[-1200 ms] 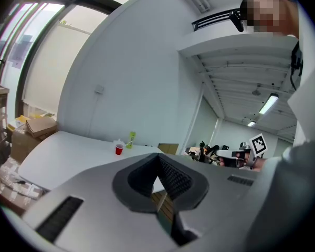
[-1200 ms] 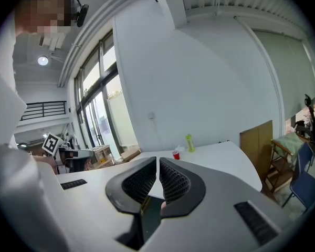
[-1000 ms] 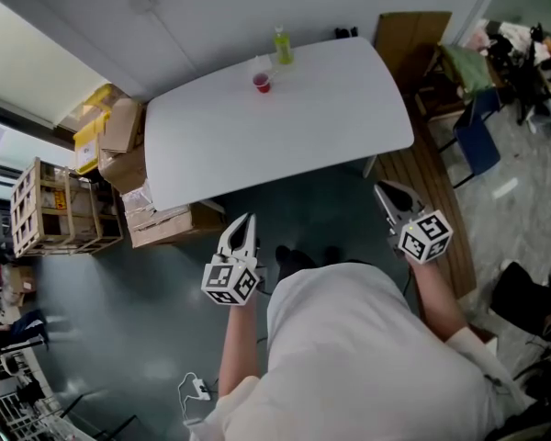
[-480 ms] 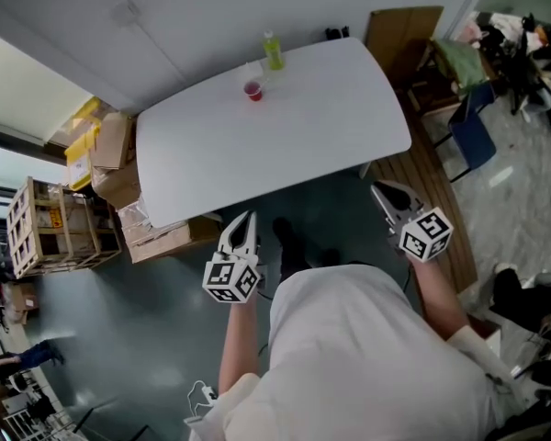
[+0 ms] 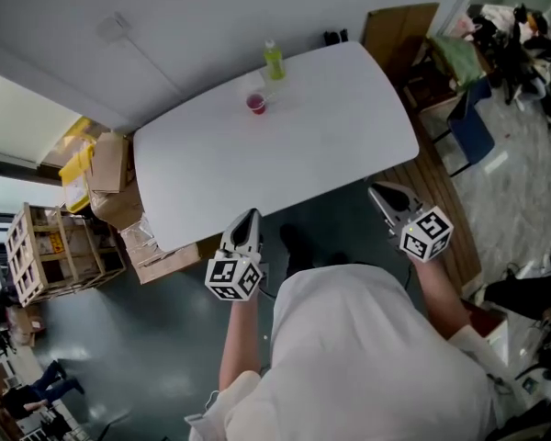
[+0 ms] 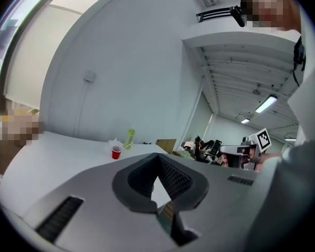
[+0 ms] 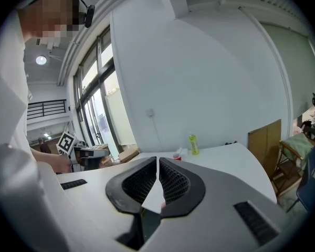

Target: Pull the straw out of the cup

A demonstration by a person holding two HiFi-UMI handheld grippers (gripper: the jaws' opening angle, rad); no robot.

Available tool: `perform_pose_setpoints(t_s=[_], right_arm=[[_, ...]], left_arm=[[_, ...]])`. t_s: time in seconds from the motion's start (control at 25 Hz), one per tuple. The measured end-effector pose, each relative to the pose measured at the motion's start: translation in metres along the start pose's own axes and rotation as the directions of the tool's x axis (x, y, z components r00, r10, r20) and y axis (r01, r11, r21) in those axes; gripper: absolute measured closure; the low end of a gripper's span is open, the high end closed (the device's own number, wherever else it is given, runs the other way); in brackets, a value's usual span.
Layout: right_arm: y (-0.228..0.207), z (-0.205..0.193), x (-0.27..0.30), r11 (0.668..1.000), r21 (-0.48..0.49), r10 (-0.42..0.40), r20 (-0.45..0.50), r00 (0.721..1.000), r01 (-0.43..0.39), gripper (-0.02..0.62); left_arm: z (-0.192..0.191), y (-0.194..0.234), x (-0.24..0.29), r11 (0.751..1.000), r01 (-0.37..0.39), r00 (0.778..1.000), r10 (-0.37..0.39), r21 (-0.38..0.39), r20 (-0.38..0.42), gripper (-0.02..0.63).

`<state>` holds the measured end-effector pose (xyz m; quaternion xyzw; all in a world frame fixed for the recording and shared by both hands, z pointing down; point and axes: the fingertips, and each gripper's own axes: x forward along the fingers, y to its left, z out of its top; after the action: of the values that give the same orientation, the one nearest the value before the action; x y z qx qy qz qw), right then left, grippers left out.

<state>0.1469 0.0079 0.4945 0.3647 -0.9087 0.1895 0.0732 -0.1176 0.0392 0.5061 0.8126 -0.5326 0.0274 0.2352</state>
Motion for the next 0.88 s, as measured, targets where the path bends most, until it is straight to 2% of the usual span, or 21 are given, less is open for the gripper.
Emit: perform_pose_setpoints(t_s=[0.44,0.88], right_arm=[[0.010,0.009,0.073,0.998,0.038,-0.048,-0.039,0.998,0.050,0.552],[0.018,0.011,0.115,0.990,0.069,-0.118,-0.077,0.990,0.123,0.552]], left_arm=[[0.029,0.066,0.036,0.995,0.092,0.994,-0.090,0.032,-0.057,0.604],[0.040,0.097,0.056,0.984,0.177,0.981,-0.176,0.010,-0.081,0.604]])
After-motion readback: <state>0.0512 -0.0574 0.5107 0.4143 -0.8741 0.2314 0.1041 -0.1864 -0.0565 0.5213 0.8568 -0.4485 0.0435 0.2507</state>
